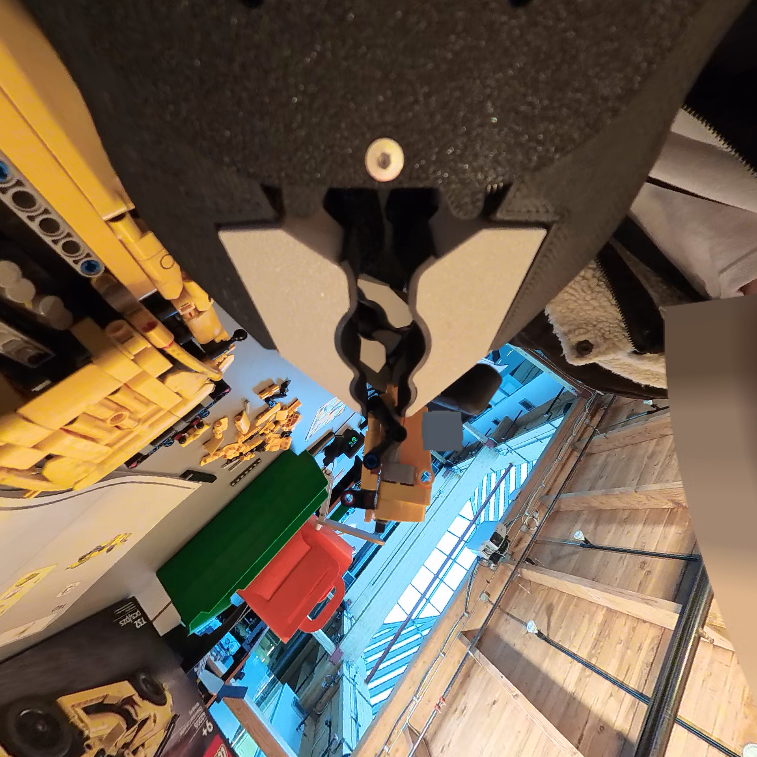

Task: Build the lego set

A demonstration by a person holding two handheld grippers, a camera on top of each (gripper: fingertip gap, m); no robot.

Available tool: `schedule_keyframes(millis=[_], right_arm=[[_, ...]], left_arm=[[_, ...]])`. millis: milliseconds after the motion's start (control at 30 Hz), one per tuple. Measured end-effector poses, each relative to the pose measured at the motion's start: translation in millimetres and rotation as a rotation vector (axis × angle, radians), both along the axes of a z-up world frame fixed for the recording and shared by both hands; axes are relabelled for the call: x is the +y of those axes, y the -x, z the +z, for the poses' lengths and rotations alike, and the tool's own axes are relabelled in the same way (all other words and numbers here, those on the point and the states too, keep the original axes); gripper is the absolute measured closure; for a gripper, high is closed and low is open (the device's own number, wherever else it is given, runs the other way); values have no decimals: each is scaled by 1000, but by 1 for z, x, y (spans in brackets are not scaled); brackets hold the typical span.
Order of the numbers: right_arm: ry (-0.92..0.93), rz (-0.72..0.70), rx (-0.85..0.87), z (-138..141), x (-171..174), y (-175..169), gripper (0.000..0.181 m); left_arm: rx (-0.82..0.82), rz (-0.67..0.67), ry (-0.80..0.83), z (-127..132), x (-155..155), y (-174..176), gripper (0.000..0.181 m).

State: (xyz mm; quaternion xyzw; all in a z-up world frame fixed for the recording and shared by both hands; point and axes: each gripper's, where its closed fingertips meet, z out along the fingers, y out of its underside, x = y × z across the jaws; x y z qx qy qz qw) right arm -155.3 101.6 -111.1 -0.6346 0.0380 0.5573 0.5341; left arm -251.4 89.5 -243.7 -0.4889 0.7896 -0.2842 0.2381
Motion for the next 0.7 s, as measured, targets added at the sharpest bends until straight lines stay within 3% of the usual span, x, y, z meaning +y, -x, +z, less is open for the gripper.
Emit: schedule_keyframes(millis=[300,700], right_arm=[[2,5,4,-1,0,0,168],[16,11,9,-4,2,0,168]], left_arm=[[-2,-143,74,3,-3,5,156],[-19,-171,53,-5,4,1,157]])
